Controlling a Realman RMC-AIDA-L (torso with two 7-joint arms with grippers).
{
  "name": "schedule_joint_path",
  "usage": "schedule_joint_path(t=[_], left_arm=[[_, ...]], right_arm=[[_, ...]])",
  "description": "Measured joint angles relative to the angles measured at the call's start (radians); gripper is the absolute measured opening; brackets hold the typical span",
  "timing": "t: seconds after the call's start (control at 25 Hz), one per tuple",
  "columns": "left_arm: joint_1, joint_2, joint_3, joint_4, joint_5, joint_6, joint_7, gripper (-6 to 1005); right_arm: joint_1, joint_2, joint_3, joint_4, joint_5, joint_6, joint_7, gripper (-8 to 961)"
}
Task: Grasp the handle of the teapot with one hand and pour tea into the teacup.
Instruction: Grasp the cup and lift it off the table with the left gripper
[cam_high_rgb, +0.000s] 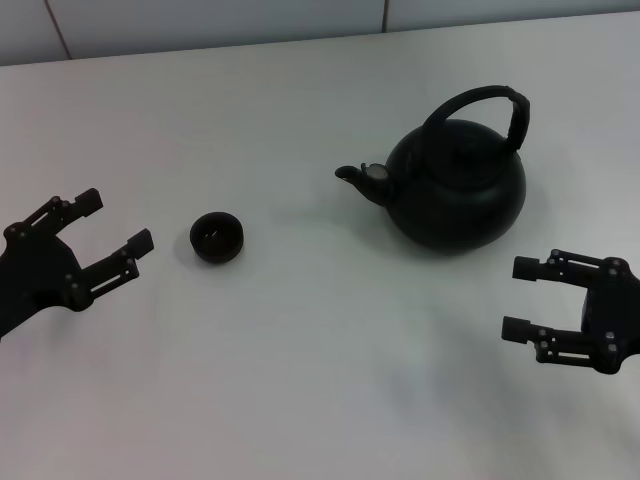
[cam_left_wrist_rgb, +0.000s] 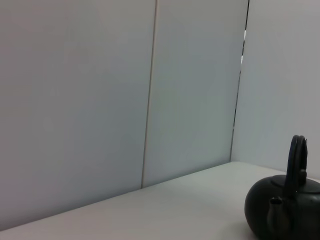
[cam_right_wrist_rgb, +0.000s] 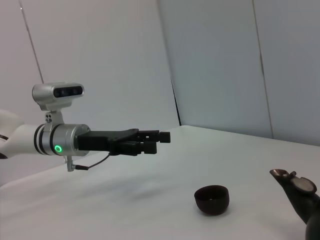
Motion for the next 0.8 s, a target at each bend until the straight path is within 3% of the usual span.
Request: schedule_joint_path(t=[0.4,0.8], left_arm=[[-0.009,-0.004,0.074,-0.04,0.005,-0.117,0.11,839],[-0.021,-0.003,0.14,-0.05,0.006,-0.149,0.131,838]], right_arm=[[0.003,-0.004,0.001,-0.001,0.001,0.0,0.002,752],[0.003,-0.004,0.003,-0.003,0.001,0.001,0.007,752]])
